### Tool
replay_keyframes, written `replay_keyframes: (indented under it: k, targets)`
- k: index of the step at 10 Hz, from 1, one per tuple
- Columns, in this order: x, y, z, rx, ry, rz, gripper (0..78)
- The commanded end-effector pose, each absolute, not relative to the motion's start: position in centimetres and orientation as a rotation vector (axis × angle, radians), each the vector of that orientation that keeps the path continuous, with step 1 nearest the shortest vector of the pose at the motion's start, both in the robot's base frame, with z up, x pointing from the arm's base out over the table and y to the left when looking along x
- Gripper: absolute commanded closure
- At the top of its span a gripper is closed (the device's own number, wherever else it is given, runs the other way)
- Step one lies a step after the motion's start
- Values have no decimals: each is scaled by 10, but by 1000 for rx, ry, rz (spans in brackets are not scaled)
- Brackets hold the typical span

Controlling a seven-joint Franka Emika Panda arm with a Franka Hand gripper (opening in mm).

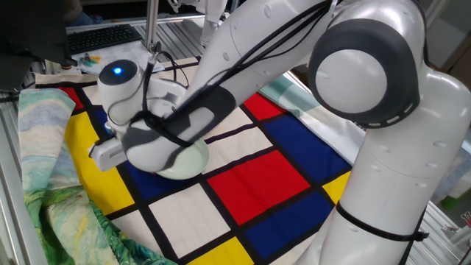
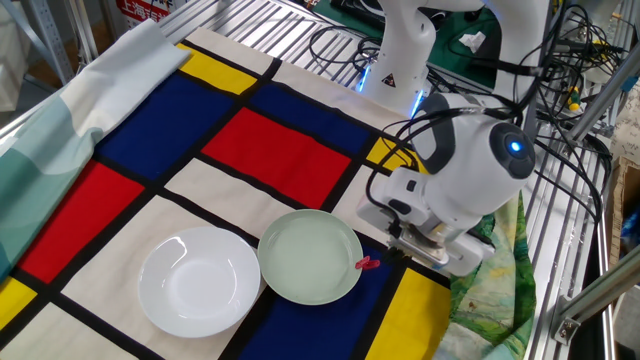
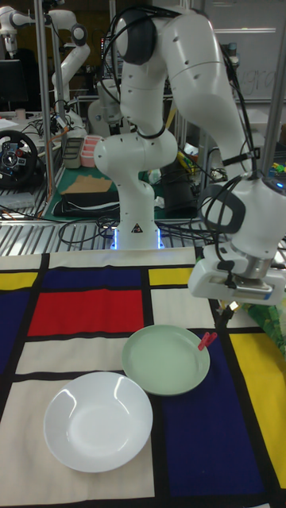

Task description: Use a clamp

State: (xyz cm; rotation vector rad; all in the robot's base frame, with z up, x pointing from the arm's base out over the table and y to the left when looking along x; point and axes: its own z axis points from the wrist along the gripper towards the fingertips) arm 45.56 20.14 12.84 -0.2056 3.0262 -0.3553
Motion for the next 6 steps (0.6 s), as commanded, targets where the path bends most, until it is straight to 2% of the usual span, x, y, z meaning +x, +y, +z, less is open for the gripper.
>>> replay_keyframes:
  k: [1, 6]
  targets:
    - [456, 201, 129, -206, 3005, -386, 776]
    - [462, 197, 126, -193, 2969, -409, 776]
